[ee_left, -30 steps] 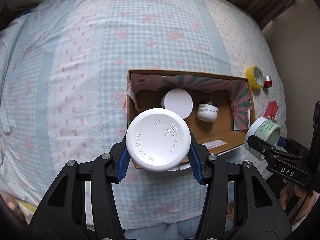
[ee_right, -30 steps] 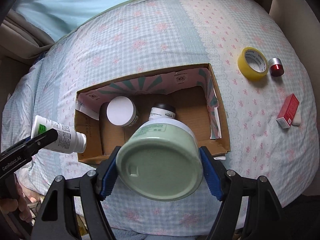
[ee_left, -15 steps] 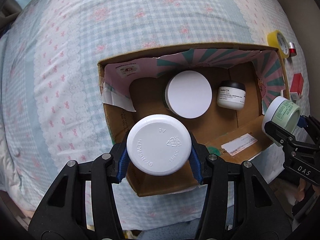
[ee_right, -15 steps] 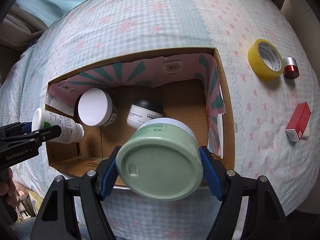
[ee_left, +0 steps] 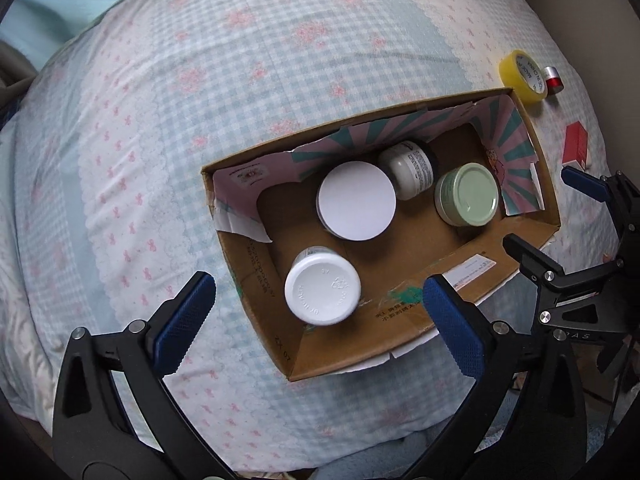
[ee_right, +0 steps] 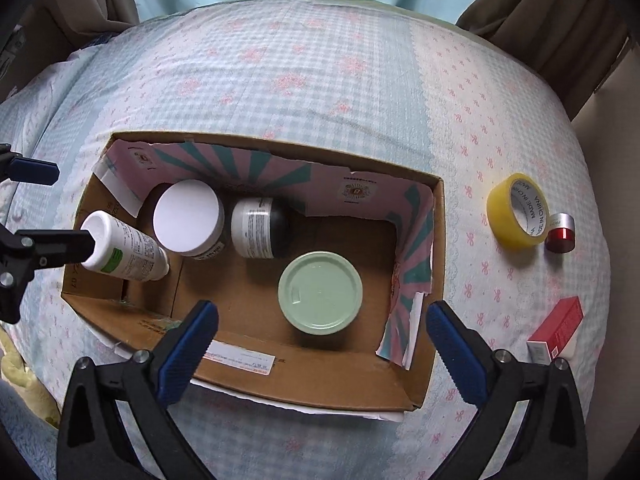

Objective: Organize rigid objects
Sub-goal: 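Lower the pill bottle and green jar into the box and release both, then move both tools toward the tape roll and red box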

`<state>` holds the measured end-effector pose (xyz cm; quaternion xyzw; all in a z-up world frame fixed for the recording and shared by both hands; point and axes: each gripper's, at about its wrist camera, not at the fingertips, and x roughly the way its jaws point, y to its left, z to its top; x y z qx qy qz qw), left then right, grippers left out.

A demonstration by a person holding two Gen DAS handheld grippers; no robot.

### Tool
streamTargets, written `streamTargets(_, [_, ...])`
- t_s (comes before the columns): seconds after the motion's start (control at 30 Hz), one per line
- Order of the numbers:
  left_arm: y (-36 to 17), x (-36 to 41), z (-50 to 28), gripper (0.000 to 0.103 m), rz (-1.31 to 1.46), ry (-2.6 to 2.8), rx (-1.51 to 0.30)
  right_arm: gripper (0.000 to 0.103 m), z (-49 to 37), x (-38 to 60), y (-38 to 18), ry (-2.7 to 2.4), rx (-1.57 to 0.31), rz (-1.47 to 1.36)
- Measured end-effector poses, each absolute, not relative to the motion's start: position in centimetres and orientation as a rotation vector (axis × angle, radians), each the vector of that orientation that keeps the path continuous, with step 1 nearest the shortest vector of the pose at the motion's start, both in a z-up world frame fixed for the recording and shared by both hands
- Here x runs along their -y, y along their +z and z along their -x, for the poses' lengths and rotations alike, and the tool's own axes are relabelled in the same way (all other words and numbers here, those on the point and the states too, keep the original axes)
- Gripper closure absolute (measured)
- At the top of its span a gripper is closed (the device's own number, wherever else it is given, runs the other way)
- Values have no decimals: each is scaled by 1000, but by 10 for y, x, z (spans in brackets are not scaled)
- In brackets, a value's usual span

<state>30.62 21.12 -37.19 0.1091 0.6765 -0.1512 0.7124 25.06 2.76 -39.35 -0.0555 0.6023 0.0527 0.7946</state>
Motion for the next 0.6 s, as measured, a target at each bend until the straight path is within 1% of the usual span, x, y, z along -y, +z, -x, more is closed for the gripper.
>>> streamTargets(0.27, [-342, -229, -287, 0, -164, -295, -1451, 0, -236, -20, -378, 82, -1290, 28])
streamTargets(0.6, [-297, -237, -254, 0, -104, -284, -1341, 0, -208, -21, -338, 74, -1247, -15])
